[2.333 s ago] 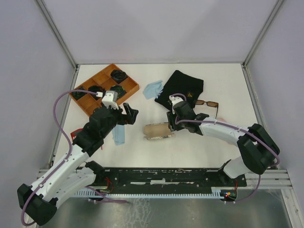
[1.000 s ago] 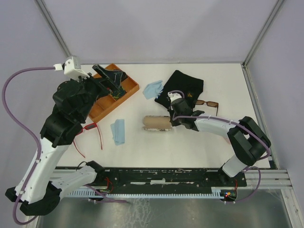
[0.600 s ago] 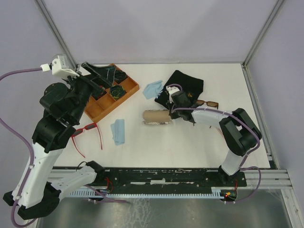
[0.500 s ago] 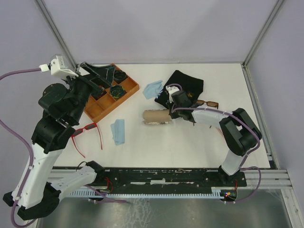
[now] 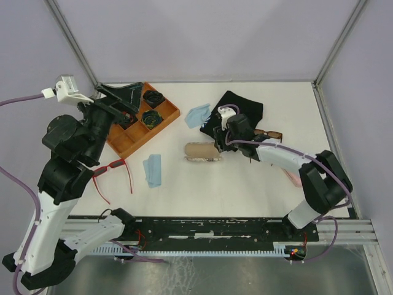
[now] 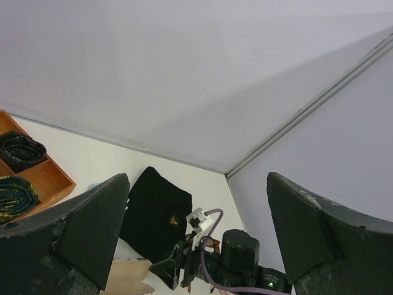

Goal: Organize the sunglasses
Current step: Move the sunglasses case at the center of the board, then move the glasses cleaning cloth to the center of the board.

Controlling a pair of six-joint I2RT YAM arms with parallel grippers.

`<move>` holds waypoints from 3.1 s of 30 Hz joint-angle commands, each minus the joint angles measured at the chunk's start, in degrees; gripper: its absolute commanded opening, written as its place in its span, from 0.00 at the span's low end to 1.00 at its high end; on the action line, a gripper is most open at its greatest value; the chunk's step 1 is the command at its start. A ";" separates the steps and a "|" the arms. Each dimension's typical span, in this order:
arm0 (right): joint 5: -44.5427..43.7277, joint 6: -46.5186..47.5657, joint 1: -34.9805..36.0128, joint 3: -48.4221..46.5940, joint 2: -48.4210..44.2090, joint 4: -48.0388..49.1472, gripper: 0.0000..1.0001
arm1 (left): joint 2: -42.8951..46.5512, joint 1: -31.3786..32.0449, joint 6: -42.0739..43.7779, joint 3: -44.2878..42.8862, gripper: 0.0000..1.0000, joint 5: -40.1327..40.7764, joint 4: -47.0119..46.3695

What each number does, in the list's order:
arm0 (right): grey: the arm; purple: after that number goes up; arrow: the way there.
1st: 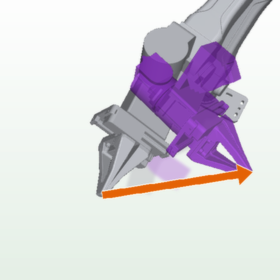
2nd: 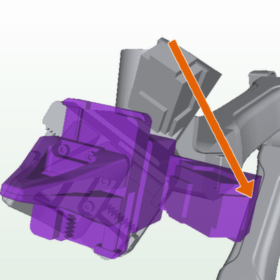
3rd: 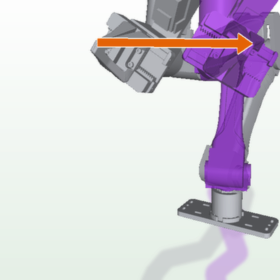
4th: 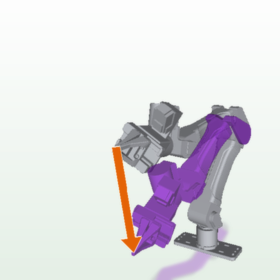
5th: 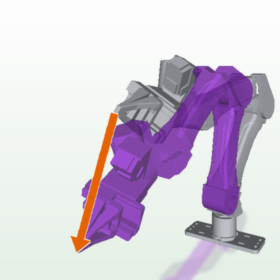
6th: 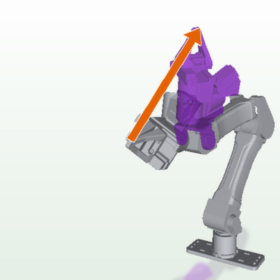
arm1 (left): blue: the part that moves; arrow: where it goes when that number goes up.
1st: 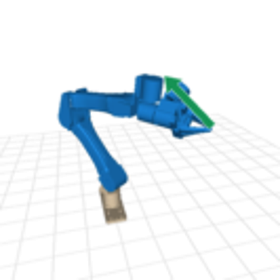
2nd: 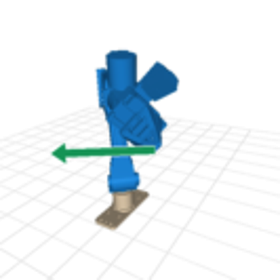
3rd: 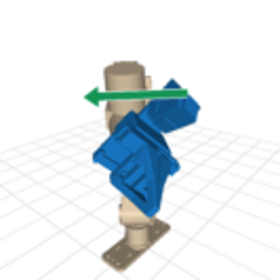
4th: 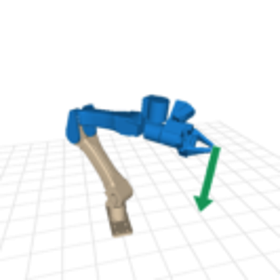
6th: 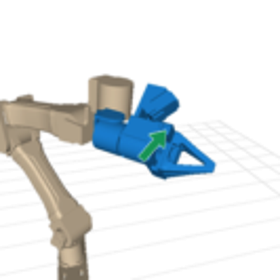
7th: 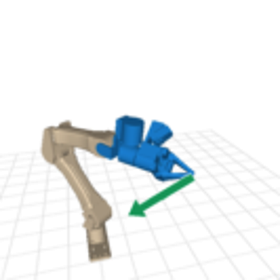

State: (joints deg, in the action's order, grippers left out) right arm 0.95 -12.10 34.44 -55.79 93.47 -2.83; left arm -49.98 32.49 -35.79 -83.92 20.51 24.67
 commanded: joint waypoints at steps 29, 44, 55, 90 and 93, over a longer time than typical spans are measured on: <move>-19.46 -17.00 -25.01 8.72 -24.19 -18.36 0.73 | 4.49 -0.15 5.11 6.78 0.99 1.02 -3.96; -7.18 -11.53 -27.71 4.01 -21.77 -19.30 0.72 | -9.56 -0.23 7.97 18.02 1.00 2.94 2.25; -2.56 -9.96 -27.52 5.56 -24.50 -22.33 0.69 | -10.91 -1.08 -8.80 40.25 0.93 13.94 4.10; 2.30 -8.39 -26.88 5.58 -24.49 -22.31 0.67 | -23.18 -12.16 -5.72 52.85 0.36 0.25 -12.27; 2.36 -8.18 -26.92 5.39 -24.34 -22.31 0.68 | -23.74 -12.28 -5.52 52.89 0.31 -0.01 -12.67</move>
State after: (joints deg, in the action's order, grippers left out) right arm 2.87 -21.15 7.16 -49.60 69.87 -26.02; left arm -72.97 20.62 -43.55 -31.11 20.80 15.00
